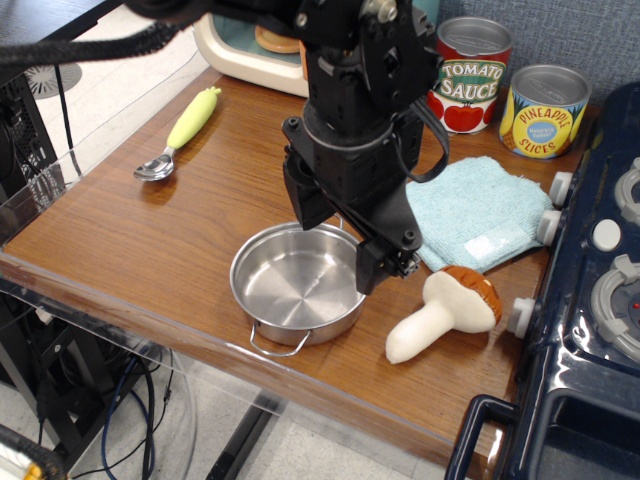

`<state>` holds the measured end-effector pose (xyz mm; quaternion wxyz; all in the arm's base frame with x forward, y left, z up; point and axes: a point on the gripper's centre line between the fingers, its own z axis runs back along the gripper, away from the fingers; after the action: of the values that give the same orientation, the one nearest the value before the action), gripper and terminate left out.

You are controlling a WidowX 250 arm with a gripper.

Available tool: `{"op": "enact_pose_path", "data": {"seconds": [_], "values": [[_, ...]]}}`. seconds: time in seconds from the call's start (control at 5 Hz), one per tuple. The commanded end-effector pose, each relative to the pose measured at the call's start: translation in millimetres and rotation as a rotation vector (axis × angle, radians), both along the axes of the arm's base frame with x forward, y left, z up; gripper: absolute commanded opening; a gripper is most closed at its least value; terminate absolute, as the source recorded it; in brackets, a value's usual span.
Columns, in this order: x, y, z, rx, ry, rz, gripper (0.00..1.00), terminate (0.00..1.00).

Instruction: Press down and slide the blue cloth next to the spoon.

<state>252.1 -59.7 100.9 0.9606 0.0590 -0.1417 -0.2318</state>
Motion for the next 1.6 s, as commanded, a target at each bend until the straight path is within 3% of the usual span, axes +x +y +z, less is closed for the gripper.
{"op": "enact_pose_path", "data": {"seconds": [0.0, 0.4, 0.8, 1.0, 1.2, 1.4], "values": [[0.0, 0.0, 0.0, 0.0, 0.0, 0.0, 1.0, 0.0], [38.9, -6.9, 9.8, -0.04, 0.005, 0.022, 1.0, 0.0], [95.4, -22.3, 12.0, -0.083, 0.003, 0.062, 1.0, 0.0], [118.0, -29.5, -4.9, -0.036, 0.023, 0.076, 1.0, 0.0], [137.0, -33.8, -22.9, -0.004, -0.014, 0.111, 1.0, 0.0], [151.4, -38.9, -37.4, -0.007, 0.004, 0.106, 1.0, 0.0]]}}
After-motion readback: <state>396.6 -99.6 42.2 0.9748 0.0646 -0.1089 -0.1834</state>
